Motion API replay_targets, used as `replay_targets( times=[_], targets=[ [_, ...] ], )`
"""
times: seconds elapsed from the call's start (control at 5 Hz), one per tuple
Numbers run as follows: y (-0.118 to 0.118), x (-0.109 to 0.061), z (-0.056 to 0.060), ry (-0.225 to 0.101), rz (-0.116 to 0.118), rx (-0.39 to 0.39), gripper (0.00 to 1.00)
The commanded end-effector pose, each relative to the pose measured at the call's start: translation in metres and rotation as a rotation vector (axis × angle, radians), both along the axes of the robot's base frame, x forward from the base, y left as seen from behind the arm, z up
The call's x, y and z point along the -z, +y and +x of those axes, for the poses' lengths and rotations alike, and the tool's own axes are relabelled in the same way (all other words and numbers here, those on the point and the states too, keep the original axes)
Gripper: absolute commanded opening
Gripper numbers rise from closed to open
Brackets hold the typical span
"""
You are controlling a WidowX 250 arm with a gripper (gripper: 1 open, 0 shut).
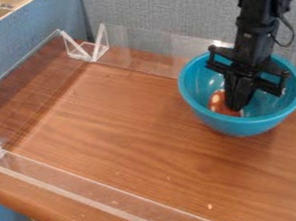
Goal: Remove the mushroom from inside the blue bowl and put it on the table
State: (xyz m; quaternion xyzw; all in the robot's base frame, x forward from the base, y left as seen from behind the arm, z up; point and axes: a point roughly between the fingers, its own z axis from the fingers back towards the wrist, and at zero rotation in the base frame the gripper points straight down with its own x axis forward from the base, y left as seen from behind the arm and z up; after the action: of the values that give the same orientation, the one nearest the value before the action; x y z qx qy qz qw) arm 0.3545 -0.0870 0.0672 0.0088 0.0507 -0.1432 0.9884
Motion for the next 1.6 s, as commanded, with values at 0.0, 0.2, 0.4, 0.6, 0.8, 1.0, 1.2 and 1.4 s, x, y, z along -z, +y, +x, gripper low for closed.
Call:
replay_targets(
  times=[0.0, 0.2, 0.4, 0.6, 0.8, 1.0, 1.2, 1.4],
  targets=[
    [0.010, -0.019, 0.016, -0.069, -0.007, -0.021, 0.00],
    [0.016, -0.017, 0.021, -0.071, -0.003, -0.028, 0.00],
    [0.021, -0.018, 0.022, -0.077, -0.002, -0.033, 0.00],
    [0.025, -0.019, 0.024, -0.084, -0.002, -0.038, 0.00],
    [0.030, -0.019, 0.027, -0.093, -0.002, -0.042, 0.00],
    [0.033, -0.021, 0.030, -0.105, -0.003, -0.046, 0.00],
    [0.036, -0.023, 0.034, -0.120, -0.004, -0.048, 0.00],
    [0.038, -0.024, 0.038, -0.135, -0.006, -0.048, 0.00]
  ],
)
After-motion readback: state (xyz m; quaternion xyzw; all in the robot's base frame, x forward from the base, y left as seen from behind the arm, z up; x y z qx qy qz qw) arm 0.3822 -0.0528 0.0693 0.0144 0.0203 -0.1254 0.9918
